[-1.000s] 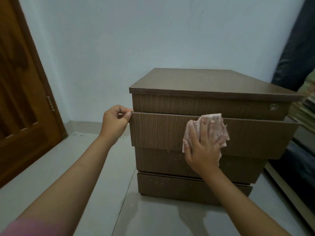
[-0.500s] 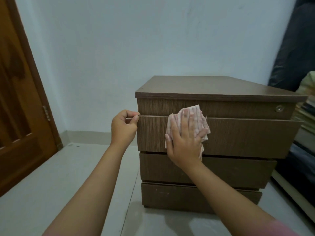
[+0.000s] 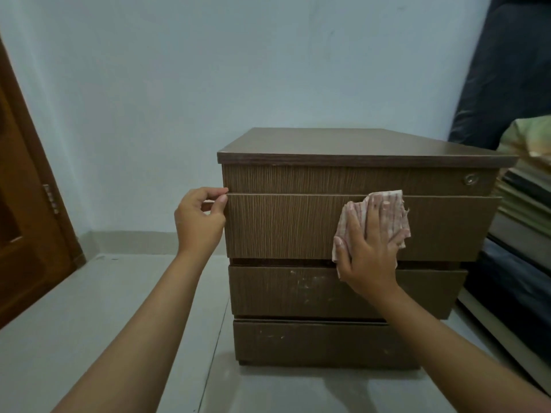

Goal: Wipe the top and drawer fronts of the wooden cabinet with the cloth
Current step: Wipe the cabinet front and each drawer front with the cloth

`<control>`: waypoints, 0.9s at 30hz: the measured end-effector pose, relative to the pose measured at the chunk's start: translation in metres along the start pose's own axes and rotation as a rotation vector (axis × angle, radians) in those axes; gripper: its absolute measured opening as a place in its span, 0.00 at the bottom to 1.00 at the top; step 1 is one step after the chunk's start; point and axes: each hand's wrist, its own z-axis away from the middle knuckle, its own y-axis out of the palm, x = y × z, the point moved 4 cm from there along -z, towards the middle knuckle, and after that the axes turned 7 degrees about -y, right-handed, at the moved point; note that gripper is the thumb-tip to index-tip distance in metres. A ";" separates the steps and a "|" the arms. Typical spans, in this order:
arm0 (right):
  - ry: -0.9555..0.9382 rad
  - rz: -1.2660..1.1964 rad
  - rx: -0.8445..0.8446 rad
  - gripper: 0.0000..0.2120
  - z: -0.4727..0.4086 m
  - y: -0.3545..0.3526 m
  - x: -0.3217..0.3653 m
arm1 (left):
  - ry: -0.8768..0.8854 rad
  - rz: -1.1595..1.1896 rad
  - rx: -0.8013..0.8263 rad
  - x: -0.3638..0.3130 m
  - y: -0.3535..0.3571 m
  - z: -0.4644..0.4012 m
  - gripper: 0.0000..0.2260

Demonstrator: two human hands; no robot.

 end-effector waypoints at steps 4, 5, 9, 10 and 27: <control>0.047 -0.030 -0.006 0.30 -0.002 0.004 0.003 | 0.039 -0.051 -0.025 0.002 0.003 0.004 0.09; 0.063 -0.040 -0.016 0.30 -0.003 0.005 0.005 | 0.044 -0.055 -0.027 0.003 0.003 0.005 0.10; 0.133 -0.076 -0.047 0.30 -0.005 0.011 0.016 | 0.108 -0.079 0.001 0.008 0.003 0.016 0.15; 0.151 -0.079 -0.054 0.31 -0.006 0.013 0.019 | 0.128 -0.082 0.017 0.010 0.003 0.020 0.17; 0.206 -0.292 -0.207 0.28 0.002 0.022 0.029 | -0.003 -0.238 0.159 0.081 0.004 0.078 0.10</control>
